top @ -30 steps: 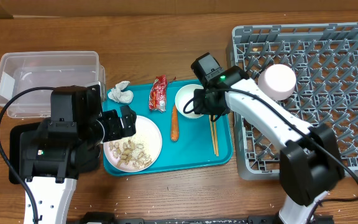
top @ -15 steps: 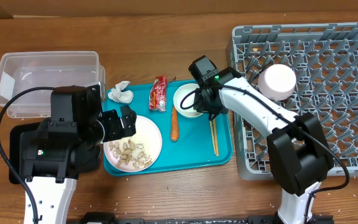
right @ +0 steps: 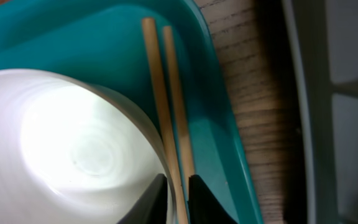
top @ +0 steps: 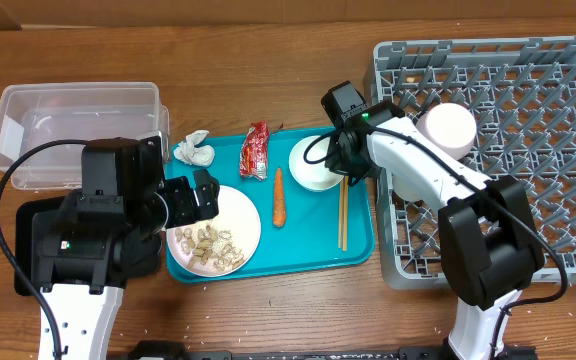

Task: Sort waste into correct bins and load items into the dishwasher
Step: 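Move the right gripper to the white bowl and grasp its rim, then lift the white bowl and set it in the rack's far right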

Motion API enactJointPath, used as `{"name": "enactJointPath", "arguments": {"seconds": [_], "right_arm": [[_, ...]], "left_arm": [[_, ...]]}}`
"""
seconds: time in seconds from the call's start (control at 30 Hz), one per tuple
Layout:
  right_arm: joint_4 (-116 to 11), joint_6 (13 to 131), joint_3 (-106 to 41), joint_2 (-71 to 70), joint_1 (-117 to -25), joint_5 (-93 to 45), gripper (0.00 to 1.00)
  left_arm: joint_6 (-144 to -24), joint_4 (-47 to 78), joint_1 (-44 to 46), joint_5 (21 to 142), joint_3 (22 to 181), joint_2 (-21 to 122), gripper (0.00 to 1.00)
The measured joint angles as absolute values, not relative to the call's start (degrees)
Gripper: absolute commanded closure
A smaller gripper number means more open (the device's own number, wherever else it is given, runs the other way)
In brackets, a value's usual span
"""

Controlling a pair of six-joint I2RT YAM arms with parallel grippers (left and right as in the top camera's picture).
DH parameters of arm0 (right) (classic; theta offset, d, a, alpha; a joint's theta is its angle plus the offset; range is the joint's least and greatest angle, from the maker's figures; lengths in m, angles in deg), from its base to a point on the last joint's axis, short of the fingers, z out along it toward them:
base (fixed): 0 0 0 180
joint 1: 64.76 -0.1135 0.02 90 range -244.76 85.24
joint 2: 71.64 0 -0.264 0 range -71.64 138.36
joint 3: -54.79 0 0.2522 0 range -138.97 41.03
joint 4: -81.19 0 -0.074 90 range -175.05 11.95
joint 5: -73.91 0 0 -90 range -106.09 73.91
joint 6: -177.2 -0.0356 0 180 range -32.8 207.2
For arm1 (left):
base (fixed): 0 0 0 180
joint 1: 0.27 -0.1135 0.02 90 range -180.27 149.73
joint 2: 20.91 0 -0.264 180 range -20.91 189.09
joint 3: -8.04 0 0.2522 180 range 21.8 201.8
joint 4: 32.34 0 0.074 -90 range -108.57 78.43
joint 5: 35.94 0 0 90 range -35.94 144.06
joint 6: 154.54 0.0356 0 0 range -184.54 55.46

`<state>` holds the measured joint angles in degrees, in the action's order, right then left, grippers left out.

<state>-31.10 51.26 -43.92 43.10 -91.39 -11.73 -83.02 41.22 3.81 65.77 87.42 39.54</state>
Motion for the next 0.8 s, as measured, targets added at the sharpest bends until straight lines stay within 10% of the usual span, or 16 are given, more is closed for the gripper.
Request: {"name": "enactJointPath", "arguments": {"seconds": [0.8], "right_arm": [[-23.7, 58.6, -48.3, 37.5, -91.5, -7.2, 0.96]], "left_arm": [[-83.0, 41.2, 3.8, 65.8, 87.4, 39.5, 0.00]]}}
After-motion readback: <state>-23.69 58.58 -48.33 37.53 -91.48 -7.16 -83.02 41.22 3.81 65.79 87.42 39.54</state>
